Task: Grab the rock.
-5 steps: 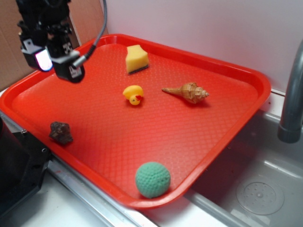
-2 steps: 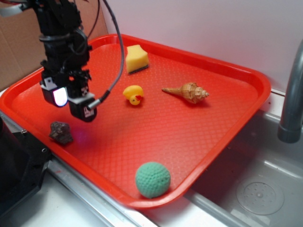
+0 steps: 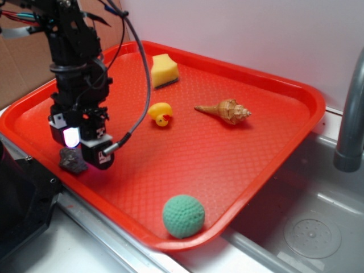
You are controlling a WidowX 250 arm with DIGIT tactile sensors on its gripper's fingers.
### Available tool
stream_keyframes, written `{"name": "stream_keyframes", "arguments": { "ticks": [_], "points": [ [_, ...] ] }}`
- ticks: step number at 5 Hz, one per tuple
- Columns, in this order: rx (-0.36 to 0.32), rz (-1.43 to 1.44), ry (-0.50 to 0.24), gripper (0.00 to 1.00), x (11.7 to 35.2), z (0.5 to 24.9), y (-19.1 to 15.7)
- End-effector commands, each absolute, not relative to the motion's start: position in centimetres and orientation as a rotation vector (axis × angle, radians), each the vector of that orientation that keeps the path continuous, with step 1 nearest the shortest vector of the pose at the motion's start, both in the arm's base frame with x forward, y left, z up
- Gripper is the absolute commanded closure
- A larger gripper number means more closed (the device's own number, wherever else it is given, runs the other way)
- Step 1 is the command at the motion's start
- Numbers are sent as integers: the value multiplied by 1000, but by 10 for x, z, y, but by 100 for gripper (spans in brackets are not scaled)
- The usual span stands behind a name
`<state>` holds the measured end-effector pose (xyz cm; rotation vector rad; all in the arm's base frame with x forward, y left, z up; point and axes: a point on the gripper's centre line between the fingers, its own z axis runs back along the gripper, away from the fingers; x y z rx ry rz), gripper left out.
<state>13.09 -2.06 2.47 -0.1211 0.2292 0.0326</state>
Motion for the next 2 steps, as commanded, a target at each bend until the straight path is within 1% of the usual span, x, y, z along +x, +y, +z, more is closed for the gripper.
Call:
{"name": "stream_keyframes", "arguments": {
  "ticks": [1,2],
  "points": [
    [-127,78,290,100,117,13,-17],
    [-129,77,287,100,111,15,-18]
  ]
}}
